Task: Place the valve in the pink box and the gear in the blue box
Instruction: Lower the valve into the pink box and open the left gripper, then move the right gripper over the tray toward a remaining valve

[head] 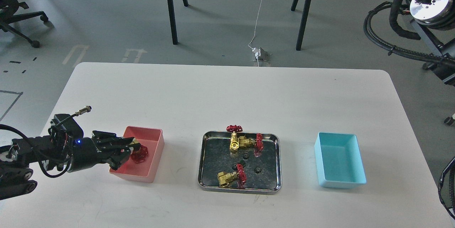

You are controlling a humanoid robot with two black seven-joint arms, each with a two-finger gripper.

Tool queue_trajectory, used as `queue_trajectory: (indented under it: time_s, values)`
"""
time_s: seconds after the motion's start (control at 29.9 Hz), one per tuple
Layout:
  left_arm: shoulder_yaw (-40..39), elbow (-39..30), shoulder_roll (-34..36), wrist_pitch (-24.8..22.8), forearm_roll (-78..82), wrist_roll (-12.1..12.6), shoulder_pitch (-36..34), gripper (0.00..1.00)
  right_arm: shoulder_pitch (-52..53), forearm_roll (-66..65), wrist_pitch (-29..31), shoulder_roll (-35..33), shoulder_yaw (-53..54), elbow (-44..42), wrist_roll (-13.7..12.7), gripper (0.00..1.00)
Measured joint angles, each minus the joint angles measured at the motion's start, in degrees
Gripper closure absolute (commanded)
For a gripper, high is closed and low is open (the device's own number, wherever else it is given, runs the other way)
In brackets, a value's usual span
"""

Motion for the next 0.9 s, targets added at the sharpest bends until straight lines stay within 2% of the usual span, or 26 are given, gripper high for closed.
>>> queue_trajectory:
  time_s: [0.23,0.4,0.53,0.74,0.9]
  values:
    - [-1.4,-0.7,0.0,0.1,0.0,0.0,0.1,0.27,-1.7,0.0,1.5,-0.4,0.2,0.1,0.0,0.00]
    - [-4.7,-3.5,1.6,-0.1,-0.2,0.0,0.1,0.23,-3.7,-1.2,3.9,-0.5,-0.7,0.2,0.0,0.00]
    - [-13.2,-10.3,6.6,-1.9,-2.2,0.0,-0.3,0.18,-3.8,-10.9,8.0,-0.5,-5.7,2.5,0.3,0.00]
    - [-28.3,-23.1,14.3,-12.9,-10.5,0.0,-0.1,0.16,-1.8,-39.8,14.2,-3.4,-17.4,11.9,0.5,0.00]
    - [-41.6,-29.3,14.7,-19.9,-25.0,0.0,0.0,0.15,6.0,-51.2,21.0,-9.0,-33.2,24.8,0.6,0.00]
